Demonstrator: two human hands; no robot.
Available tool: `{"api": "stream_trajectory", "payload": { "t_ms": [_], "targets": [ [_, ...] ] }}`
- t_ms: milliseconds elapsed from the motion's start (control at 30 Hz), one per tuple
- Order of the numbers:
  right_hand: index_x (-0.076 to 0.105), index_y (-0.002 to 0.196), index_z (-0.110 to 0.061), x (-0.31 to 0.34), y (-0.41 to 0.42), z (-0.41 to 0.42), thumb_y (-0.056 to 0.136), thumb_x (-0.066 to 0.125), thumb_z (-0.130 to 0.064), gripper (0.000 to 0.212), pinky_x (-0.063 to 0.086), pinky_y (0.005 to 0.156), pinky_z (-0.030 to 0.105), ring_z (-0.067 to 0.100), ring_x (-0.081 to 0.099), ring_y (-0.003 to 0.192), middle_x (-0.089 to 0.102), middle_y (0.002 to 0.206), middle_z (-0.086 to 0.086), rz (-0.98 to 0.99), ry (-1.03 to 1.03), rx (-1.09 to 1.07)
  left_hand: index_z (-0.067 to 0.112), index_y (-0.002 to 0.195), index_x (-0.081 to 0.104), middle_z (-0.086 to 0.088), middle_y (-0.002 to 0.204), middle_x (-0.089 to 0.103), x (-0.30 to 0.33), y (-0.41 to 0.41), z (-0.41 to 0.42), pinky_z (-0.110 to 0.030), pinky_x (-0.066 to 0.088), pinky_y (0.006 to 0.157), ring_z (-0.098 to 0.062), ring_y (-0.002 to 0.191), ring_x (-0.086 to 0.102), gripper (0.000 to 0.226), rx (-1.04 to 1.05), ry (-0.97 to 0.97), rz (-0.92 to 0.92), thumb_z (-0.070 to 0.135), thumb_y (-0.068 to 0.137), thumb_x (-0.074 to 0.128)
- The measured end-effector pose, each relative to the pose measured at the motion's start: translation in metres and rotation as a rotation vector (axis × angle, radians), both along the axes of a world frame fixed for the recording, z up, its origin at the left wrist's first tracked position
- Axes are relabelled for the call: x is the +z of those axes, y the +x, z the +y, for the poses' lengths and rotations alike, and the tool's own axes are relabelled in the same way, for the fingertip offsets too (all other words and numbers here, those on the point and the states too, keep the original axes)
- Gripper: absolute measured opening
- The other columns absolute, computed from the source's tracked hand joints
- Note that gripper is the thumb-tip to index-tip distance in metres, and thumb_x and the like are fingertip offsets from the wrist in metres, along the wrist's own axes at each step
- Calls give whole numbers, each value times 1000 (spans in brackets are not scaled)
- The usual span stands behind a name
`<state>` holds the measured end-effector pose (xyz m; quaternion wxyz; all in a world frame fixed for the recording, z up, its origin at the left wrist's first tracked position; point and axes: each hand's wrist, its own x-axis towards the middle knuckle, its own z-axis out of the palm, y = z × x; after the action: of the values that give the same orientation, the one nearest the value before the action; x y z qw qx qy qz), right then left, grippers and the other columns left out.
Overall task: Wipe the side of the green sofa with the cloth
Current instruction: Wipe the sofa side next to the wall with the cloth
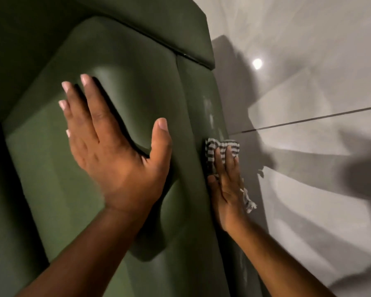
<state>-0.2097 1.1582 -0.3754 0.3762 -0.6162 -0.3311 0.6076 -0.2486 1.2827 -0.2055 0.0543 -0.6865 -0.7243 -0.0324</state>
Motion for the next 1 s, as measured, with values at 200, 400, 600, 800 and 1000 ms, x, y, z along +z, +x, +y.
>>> {"api": "stream_trajectory", "payload": {
  "t_ms": [200, 400, 600, 800, 1000],
  "targets": [
    [-1, 130, -73, -32, 8, 103, 95, 21, -56, 45, 7, 122, 50, 20, 1, 151, 4, 165, -3, 26, 32, -65, -6, 160, 20, -30, 171, 16, -8, -2, 0, -52, 10, 131, -45, 162, 14, 101, 12, 25, 26, 60, 87, 42],
    [34, 143, -35, -70, 24, 156, 83, 26, -74, 72, 28, 117, 51, 22, 37, 139, 40, 153, 2, 372, -191, -169, -6, 160, 17, -29, 171, 15, -9, 7, 0, -49, 10, 131, -44, 162, 13, 103, 20, 17, 28, 61, 85, 41],
    [17, 129, -75, -14, -5, 33, 92, 29, -58, 42, 6, 123, 48, 17, 5, 151, 4, 160, -19, 175, -101, -178, -1, 163, 14, -25, 173, 11, -7, 9, -1, -56, 9, 130, -42, 163, 10, 105, 48, 17, 2, 63, 84, 41],
    [-4, 132, -72, -1, 9, 106, 92, 19, -63, 47, -7, 117, 54, 17, -12, 150, -8, 163, -16, 26, 72, 5, 4, 164, 13, -21, 175, 11, -9, 6, -2, -56, 9, 129, -40, 163, 9, 105, 32, 24, 11, 62, 83, 44],
    [18, 146, -47, -19, 18, 202, 95, 20, -58, 52, 9, 118, 62, 27, 3, 151, 10, 164, 1, -17, 144, -11, 3, 164, 15, -21, 174, 13, -11, 4, -1, -55, 11, 129, -39, 163, 11, 105, 32, 36, 29, 62, 82, 44]
  ]
}}
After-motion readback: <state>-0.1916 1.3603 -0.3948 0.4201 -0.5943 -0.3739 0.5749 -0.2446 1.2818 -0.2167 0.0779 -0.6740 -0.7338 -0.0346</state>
